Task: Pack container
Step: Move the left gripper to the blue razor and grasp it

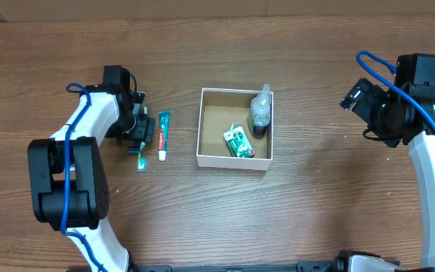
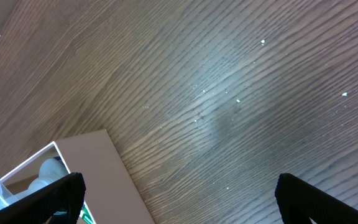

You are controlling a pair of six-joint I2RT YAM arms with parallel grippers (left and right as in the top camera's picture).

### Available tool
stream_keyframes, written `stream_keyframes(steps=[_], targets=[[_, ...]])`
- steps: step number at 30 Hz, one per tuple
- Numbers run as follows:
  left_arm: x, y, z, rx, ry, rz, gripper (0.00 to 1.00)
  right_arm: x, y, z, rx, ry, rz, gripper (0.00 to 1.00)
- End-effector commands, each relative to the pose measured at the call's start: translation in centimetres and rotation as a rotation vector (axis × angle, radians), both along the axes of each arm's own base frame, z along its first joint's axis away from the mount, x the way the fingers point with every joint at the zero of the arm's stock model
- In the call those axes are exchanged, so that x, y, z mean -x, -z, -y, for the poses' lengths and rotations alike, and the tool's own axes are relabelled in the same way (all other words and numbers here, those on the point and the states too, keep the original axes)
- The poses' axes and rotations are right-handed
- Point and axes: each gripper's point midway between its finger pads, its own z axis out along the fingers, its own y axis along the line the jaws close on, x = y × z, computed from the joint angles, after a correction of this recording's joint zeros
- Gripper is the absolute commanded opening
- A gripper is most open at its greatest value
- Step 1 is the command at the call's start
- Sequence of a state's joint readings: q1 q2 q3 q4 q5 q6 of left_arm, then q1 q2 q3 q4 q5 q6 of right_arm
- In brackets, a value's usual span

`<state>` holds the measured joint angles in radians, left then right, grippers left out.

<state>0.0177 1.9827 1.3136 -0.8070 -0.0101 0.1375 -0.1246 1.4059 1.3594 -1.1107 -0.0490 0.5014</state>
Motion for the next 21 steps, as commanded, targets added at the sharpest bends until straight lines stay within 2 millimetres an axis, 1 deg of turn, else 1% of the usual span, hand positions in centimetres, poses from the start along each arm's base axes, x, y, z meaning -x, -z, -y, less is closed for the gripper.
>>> stream_keyframes(steps=[1, 2, 3, 4, 6, 8, 10, 11, 13, 16, 18, 21], targets=[[-2.3, -4.3, 0.5, 0.035, 0.000, 0.114, 0.89, -0.4, -0.5, 0.1, -0.002, 0.010, 0.018, 1.00], [-2.3, -4.7, 0.3, 0.029, -0.003, 0.125, 0.90, -0.4, -0.5, 0.1, -0.002, 0.010, 0.018, 1.00], [-2.3, -4.9, -0.6, -0.003, -0.016, 0.130, 0.91, -0.4, -0.5, 0.1, -0.002, 0.010, 0.018, 1.00], [-2.2, -4.7, -1.1, -0.012, -0.027, 0.124, 0.90, -0.4, -0.5, 0.1, -0.002, 0.010, 0.018, 1.00], [-2.0, -3.7, -2.3, -0.011, -0.064, 0.102, 0.89, -0.4, -0.5, 0.1, -0.002, 0.010, 0.018, 1.00], [-1.4, -2.4, -2.8, -0.010, -0.080, 0.059, 0.87, -0.4, -0.5, 0.1, -0.002, 0.010, 0.018, 1.00], [-0.9, -1.1, -3.0, -0.008, -0.086, 0.018, 0.85, -0.4, -0.5, 0.1, -0.002, 0.010, 0.018, 1.00], [-0.9, -0.8, -3.0, -0.006, -0.085, 0.011, 0.86, -0.4, -0.5, 0.1, -0.002, 0.010, 0.018, 1.00], [-0.9, -0.5, -2.7, 0.009, -0.067, 0.006, 0.85, -0.4, -0.5, 0.1, -0.002, 0.010, 0.018, 1.00], [-0.9, -0.5, -2.7, 0.009, -0.067, 0.007, 0.84, -0.4, -0.5, 0.1, -0.002, 0.010, 0.018, 1.00], [-1.0, -0.4, -2.8, 0.005, -0.068, 0.008, 0.81, -0.4, -0.5, 0.1, -0.002, 0.010, 0.018, 1.00], [-0.6, 0.8, -2.7, 0.011, -0.068, -0.026, 0.83, -0.4, -0.5, 0.1, -0.002, 0.010, 0.018, 1.00]])
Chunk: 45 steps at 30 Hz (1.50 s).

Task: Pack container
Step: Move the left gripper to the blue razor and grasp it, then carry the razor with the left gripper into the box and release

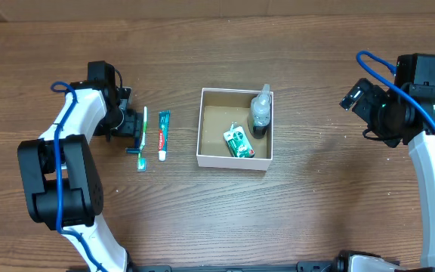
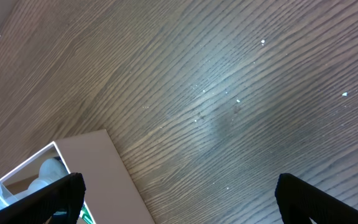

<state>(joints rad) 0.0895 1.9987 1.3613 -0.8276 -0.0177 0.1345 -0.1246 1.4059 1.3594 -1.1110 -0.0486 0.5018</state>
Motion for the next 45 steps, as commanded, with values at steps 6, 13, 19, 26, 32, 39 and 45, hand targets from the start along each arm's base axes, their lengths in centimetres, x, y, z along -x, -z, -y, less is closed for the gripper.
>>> stream_keyframes(steps=[6, 13, 19, 26, 32, 39, 45], targets=[[1.0, 2.4, 0.3, 0.026, 0.007, -0.083, 0.80, -0.4, -0.5, 0.1, -0.003, 0.009, 0.019, 1.00], [1.4, 2.2, 0.4, 0.028, 0.007, -0.099, 0.20, -0.4, -0.5, 0.1, -0.003, 0.009, 0.019, 1.00], [-1.6, -4.5, 4.1, 0.229, 0.021, -0.052, 0.04, -0.4, -0.5, 0.1, -0.003, 0.009, 0.018, 1.00], [-2.8, -14.9, 18.7, 0.257, 0.383, 0.093, 0.04, -0.4, -0.5, 0.1, -0.003, 0.009, 0.019, 1.00], [-0.8, -14.5, 26.3, 0.202, 0.524, 0.133, 0.08, -0.4, -0.5, 0.1, -0.003, 0.009, 0.019, 1.00], [0.8, -13.1, 21.6, 0.081, 0.371, 0.008, 0.48, -0.4, -0.5, 0.1, -0.003, 0.009, 0.019, 1.00], [-1.8, -13.1, 10.1, 0.101, 0.101, -0.016, 0.63, -0.4, -0.5, 0.1, -0.003, 0.009, 0.019, 1.00]])
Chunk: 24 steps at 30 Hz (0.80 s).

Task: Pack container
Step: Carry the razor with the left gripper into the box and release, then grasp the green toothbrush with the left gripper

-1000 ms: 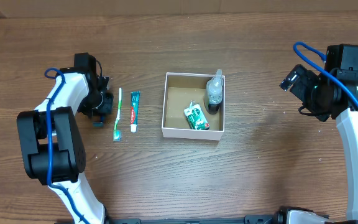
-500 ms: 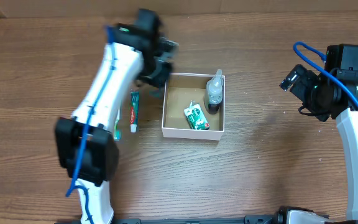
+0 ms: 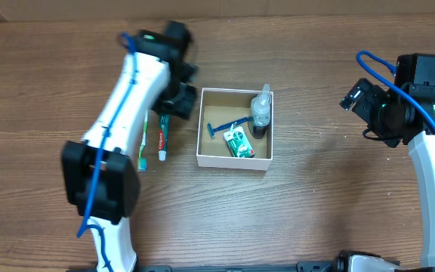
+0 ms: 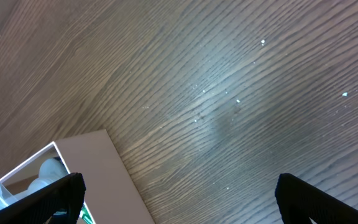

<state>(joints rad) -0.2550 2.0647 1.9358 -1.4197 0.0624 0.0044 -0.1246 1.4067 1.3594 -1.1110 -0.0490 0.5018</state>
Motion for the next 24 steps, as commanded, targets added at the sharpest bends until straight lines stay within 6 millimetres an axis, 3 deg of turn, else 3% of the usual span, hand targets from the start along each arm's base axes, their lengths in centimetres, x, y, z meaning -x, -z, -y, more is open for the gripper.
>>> stream_keyframes(steps=[1, 2, 4, 8, 13, 17, 19, 20, 21, 24], targets=[[-2.6, -1.2, -6.5, 0.023, -0.165, 0.088, 0.63, -0.4, -0.6, 0.1, -0.002, 0.009, 0.019, 1.00], [-2.8, -0.3, -8.3, 0.020, -0.196, 0.084, 0.63, -0.4, -0.6, 0.1, -0.002, 0.009, 0.019, 1.00], [-1.9, 2.2, -9.7, 0.011, -0.222, 0.032, 0.63, -0.4, -0.6, 0.1, -0.002, 0.009, 0.019, 1.00], [0.7, 8.2, -9.9, 0.003, -0.192, -0.044, 0.58, -0.4, -0.6, 0.1, -0.002, 0.009, 0.019, 1.00], [2.1, 12.4, -10.1, -0.003, -0.194, -0.046, 0.47, -0.4, -0.6, 0.1, -0.002, 0.009, 0.019, 1.00], [2.3, 13.7, -10.2, -0.007, -0.194, -0.029, 0.42, -0.4, -0.6, 0.1, -0.002, 0.009, 0.019, 1.00], [2.2, 13.8, -10.2, -0.004, -0.198, -0.025, 0.26, -0.4, -0.6, 0.1, -0.002, 0.009, 0.019, 1.00], [2.2, 13.7, -10.1, -0.003, -0.198, -0.028, 0.11, -0.3, -0.6, 0.1, -0.002, 0.010, 0.019, 1.00], [2.1, 12.9, -10.1, -0.004, -0.197, -0.036, 0.04, -0.4, -0.6, 0.1, -0.002, 0.009, 0.019, 1.00], [0.3, 8.6, -10.1, -0.006, -0.192, -0.016, 0.04, -0.4, -0.6, 0.1, -0.002, 0.009, 0.019, 1.00]])
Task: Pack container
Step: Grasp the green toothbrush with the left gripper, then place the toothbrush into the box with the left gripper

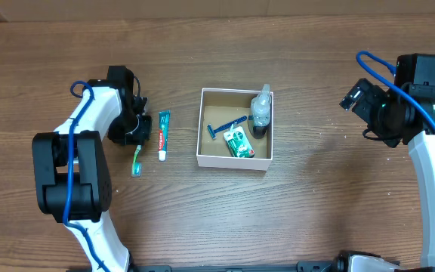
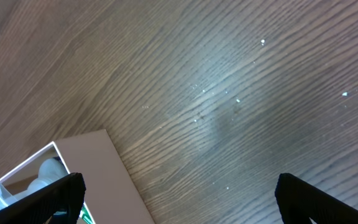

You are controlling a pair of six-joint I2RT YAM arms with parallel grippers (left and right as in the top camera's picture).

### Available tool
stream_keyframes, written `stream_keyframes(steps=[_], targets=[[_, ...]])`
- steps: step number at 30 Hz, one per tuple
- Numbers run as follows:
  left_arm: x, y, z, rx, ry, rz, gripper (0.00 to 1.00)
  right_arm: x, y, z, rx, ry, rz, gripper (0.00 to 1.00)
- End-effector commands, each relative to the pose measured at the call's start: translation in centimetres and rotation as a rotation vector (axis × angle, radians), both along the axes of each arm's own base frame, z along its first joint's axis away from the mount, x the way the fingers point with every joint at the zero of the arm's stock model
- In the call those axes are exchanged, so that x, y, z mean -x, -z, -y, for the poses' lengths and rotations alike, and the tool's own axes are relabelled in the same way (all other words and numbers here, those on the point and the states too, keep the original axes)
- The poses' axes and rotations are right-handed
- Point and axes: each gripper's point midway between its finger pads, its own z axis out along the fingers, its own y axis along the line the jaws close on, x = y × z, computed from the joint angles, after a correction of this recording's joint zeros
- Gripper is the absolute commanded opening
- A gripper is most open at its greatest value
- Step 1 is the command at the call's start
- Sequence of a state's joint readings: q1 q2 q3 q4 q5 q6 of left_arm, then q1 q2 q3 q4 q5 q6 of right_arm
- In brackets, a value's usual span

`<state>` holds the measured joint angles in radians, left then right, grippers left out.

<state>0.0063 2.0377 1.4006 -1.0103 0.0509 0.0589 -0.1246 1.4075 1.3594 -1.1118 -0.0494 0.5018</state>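
Note:
The white cardboard box [image 1: 236, 159] stands mid-table and holds a blue razor [image 1: 226, 126], a green carton [image 1: 239, 143] and a clear spray bottle [image 1: 260, 111]. Left of it lies a toothpaste tube [image 1: 163, 134]. A green toothbrush [image 1: 136, 160] lies further left, its upper part hidden under my left gripper [image 1: 129, 130]; the overhead view does not show how its jaws stand. My right gripper [image 2: 179, 199] hangs open over bare wood to the right of the box, nothing between its fingers [image 2: 58, 196]. A corner of the box [image 2: 98, 162] shows in the right wrist view.
The wooden table [image 1: 316, 211] carries nothing else. My right arm [image 1: 429, 151] stands along the right edge and my left arm [image 1: 70, 189] along the left side.
My left gripper has gone from the box's upper left corner back to the toothbrush left of the toothpaste. The toothbrush now lies slightly turned. The right arm has not moved.
My left gripper was first down beside the toothpaste and toothbrush, then a little further left. Later it was at the box's corner and the blue razor lay inside the box. Now it is over the toothbrush. My right gripper stayed open and still throughout.

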Motion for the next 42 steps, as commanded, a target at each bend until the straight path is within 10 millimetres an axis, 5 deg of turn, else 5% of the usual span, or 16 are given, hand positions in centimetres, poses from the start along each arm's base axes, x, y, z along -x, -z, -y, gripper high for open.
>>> stream_keyframes(steps=[1, 4, 7, 11, 15, 17, 19, 21, 24, 25, 28, 31, 33, 37, 41, 42], targets=[[-4.2, -6.3, 0.8, 0.024, 0.018, 0.121, 0.04, -0.4, -0.6, 0.1, -0.002, 0.009, 0.021, 1.00], [-6.3, -15.1, 5.2, 0.119, 0.092, 0.286, 0.04, -0.4, -0.6, 0.1, -0.002, 0.009, 0.021, 1.00], [-5.4, -18.6, 11.0, 0.148, 0.235, 0.364, 0.04, -0.4, -0.6, 0.1, -0.002, 0.009, 0.021, 1.00], [-2.9, -17.8, 18.7, 0.177, 0.424, 0.361, 0.10, -0.4, -0.6, 0.1, -0.002, 0.009, 0.021, 1.00], [-2.3, -15.9, 22.6, 0.172, 0.497, 0.386, 0.13, -0.4, -0.6, 0.1, -0.002, 0.009, 0.021, 1.00], [-2.3, -14.0, 22.8, 0.158, 0.482, 0.361, 0.26, -0.4, -0.6, 0.1, -0.002, 0.009, 0.021, 1.00], [-2.1, -12.9, 22.2, 0.134, 0.476, 0.326, 0.20, -0.4, -0.6, 0.1, -0.002, 0.009, 0.021, 1.00], [-2.3, -14.5, 20.0, 0.061, 0.438, 0.341, 0.19, -0.4, -0.6, 0.1, -0.002, 0.009, 0.021, 1.00], [-2.9, -17.4, 14.6, -0.034, 0.308, 0.381, 0.50, -0.4, -0.6, 0.1, -0.002, 0.009, 0.021, 1.00], [-3.2, -17.5, 13.3, -0.033, 0.273, 0.374, 0.54, -0.4, -0.6, 0.1, -0.002, 0.009, 0.021, 1.00], [-4.0, -14.0, 8.4, -0.036, 0.091, 0.265, 0.59, -0.4, -0.6, 0.1, -0.002, 0.009, 0.021, 1.00], [-3.1, -7.0, 7.4, 0.036, 0.021, 0.090, 0.55, -0.4, -0.6, 0.1, -0.002, 0.009, 0.021, 1.00], [-2.7, -4.1, 7.0, 0.030, -0.006, 0.036, 0.56, -0.4, -0.6, 0.1, -0.002, 0.009, 0.020, 1.00], [-2.2, -0.5, 7.1, 0.026, -0.002, -0.031, 0.57, -0.4, -0.6, 0.1, -0.002, 0.009, 0.021, 1.00], [-1.6, 1.7, 7.0, 0.017, -0.008, -0.089, 0.42, -0.4, -0.6, 0.1, -0.002, 0.009, 0.021, 1.00], [-1.4, 1.8, 7.0, 0.016, -0.008, -0.098, 0.31, -0.4, -0.6, 0.1, -0.002, 0.009, 0.021, 1.00]])
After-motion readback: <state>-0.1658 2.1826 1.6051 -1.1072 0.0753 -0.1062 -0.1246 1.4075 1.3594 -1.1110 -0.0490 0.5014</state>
